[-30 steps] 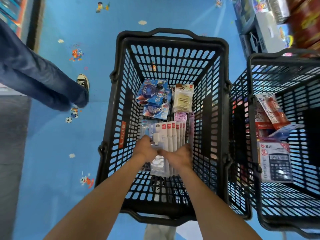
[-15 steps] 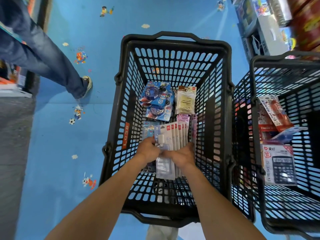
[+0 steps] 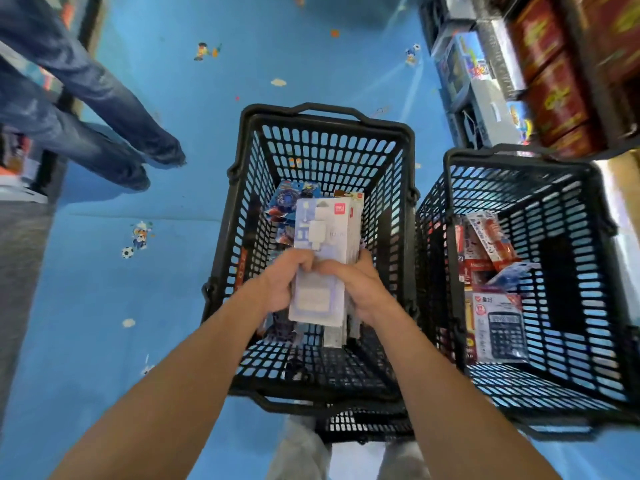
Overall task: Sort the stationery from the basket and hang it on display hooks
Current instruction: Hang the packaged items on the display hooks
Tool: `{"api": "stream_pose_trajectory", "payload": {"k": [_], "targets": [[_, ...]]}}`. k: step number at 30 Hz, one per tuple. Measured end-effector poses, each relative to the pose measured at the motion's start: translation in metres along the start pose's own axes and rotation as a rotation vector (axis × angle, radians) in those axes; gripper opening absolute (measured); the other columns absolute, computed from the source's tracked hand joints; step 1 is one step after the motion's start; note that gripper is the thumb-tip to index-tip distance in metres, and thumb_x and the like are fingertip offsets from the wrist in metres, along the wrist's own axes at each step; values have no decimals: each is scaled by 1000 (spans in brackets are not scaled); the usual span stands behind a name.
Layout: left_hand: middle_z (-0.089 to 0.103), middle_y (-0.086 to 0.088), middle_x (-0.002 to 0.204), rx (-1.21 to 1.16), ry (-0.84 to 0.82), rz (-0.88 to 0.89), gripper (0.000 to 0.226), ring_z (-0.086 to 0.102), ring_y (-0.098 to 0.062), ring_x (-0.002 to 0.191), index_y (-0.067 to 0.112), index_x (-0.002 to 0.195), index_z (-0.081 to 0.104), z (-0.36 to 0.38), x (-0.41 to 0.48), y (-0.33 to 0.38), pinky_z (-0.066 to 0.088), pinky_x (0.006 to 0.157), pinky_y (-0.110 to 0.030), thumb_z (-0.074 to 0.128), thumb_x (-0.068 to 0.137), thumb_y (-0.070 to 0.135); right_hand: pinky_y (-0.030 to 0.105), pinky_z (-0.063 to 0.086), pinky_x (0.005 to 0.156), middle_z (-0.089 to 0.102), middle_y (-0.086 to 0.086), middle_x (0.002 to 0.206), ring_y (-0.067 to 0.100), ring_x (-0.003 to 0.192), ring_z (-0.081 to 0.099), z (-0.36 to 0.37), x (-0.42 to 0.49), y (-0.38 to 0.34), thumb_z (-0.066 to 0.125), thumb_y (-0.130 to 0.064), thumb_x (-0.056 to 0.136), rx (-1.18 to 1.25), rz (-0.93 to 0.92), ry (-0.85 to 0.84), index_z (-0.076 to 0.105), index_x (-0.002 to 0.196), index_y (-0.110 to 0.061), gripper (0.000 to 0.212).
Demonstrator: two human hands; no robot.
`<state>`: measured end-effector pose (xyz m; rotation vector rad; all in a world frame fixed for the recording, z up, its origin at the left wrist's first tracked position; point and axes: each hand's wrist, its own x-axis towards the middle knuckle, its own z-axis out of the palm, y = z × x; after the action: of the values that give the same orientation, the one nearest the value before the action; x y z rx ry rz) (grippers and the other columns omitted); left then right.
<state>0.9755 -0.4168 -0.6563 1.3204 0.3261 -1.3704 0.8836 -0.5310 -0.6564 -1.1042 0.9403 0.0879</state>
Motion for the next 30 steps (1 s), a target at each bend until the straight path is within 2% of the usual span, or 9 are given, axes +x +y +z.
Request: {"api": "stream_pose_trajectory", "payload": {"k": [3, 5, 7, 12, 16, 21, 26, 28, 30], "targets": [[60, -18, 110, 18, -26, 63, 93, 60, -36, 99, 3, 126, 64, 16, -17, 13, 52, 94, -55, 59, 33, 14, 41, 62, 80, 73, 2, 115, 21, 102, 73, -2, -16, -19, 93, -17, 60, 25, 16, -37, 41, 138, -13, 94], [59, -18, 113, 6, -21, 105, 95, 60, -37, 101, 2, 132, 60, 26, -29, 16, 49, 101, -62, 57, 38, 12, 36, 62, 73, 70, 5, 120, 22, 102, 73, -4, -26, -32, 92, -19, 59, 5, -2, -70, 37, 138, -14, 97], [60, -18, 100, -27, -7, 151, 82, 62, -35, 92, 3, 126, 61, 38, -45, 18, 55, 90, -53, 51, 45, 9, 36, 62, 72, 68, 6, 121, 23, 102, 72, -7, -37, -45, 91, -26, 51, -37, -34, -95, 37, 137, -16, 102], [62, -11, 86, -117, -9, 271, 74, 64, -31, 82, 13, 122, 63, 79, -79, 9, 56, 79, -43, 46, 51, 6, 40, 63, 72, 72, 8, 113, 24, 94, 75, -34, -62, -60, 86, -8, 74, -87, -156, -174, 50, 128, -13, 65], [56, -11, 83, -140, 80, 352, 66, 58, -33, 79, 10, 114, 64, 117, -110, -21, 51, 74, -38, 48, 50, 7, 51, 61, 84, 74, 12, 117, 33, 101, 74, -68, -90, -59, 94, -26, 56, -122, -160, -315, 58, 133, -8, 88], [64, -12, 79, -266, 120, 440, 56, 65, -30, 71, 7, 112, 62, 178, -139, -75, 58, 66, -34, 45, 59, 8, 46, 62, 78, 74, 16, 117, 37, 102, 73, -126, -137, -55, 88, -14, 70, -130, -156, -488, 61, 132, -4, 69], [65, -20, 99, -358, 190, 503, 67, 63, -36, 90, 8, 122, 63, 231, -166, -140, 55, 82, -44, 45, 57, 9, 39, 60, 71, 74, 17, 116, 33, 97, 74, -180, -184, -42, 79, -7, 83, -236, -131, -633, 62, 131, -5, 50], [65, -20, 102, -432, 233, 507, 72, 62, -37, 95, 8, 125, 63, 244, -179, -170, 52, 88, -48, 47, 55, 10, 46, 61, 77, 73, 18, 117, 36, 101, 73, -192, -201, -29, 78, -8, 85, -290, -101, -709, 63, 131, -7, 48], [69, -17, 99, -493, 283, 510, 64, 65, -35, 92, 6, 120, 63, 254, -196, -205, 56, 83, -43, 45, 59, 11, 55, 59, 87, 72, 19, 120, 41, 106, 70, -198, -219, -11, 82, -12, 81, -343, -56, -772, 64, 131, -7, 53]]}}
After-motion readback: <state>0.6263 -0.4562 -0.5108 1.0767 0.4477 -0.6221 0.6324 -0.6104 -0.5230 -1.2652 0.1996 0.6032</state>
